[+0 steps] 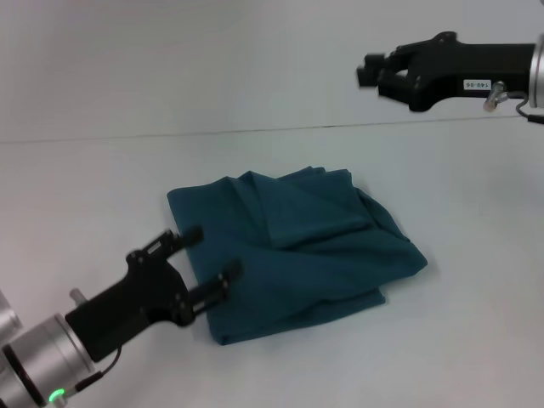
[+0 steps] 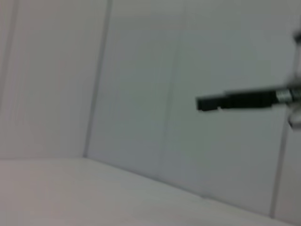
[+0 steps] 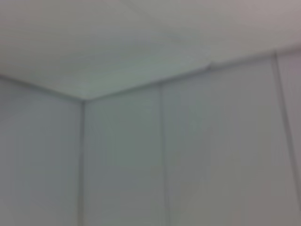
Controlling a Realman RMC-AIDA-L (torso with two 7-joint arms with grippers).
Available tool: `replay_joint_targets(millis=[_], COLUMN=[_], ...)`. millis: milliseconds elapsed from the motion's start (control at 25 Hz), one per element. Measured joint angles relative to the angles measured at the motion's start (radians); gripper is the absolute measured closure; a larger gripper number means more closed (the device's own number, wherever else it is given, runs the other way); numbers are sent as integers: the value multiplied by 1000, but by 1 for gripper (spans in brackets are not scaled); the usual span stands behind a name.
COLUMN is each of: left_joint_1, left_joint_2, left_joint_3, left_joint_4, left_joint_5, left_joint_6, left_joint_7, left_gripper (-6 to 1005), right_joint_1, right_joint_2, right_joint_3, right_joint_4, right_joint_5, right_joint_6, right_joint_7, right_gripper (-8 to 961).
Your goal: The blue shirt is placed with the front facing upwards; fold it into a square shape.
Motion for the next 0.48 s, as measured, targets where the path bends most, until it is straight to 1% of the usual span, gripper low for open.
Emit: replay_joint_targets(millis=[80, 120, 200, 280, 320, 400, 480], left_joint_1=[4, 5, 6, 7, 7, 7, 6], left_joint_2=[4, 5, 6, 6, 6, 6, 6], left_joint_3=[-1, -2, -7, -14, -16, -24, -29], left_joint_4=[5, 7, 9, 10, 10, 12, 12], left_joint_5=[48, 70, 84, 90, 91, 91, 92], left_joint_6=[1, -2, -11, -14, -14, -11, -10], left_joint_7=[-5, -9, -12, -12, -12, -13, -14], left_gripper=[210, 210, 209, 208, 207, 207, 206], right_joint_1=[-16, -17, -11, 13, 29, 49, 51], right_joint_2=[-18, -23, -23, -11, -1, 18, 29], right_joint_3=[-173, -250, -355, -415, -441, -486, -554], right_joint_4=[-141, -207, -305, -348, -354, -357, -353], right_joint_5=[-48, -91, -176, -265, -313, -386, -424], right_joint_6=[-32, -41, -54, -69, -74, -76, -52], right_joint_7=[99, 144, 205, 232, 238, 240, 245], right_gripper=[900, 879, 837, 684, 607, 503, 399])
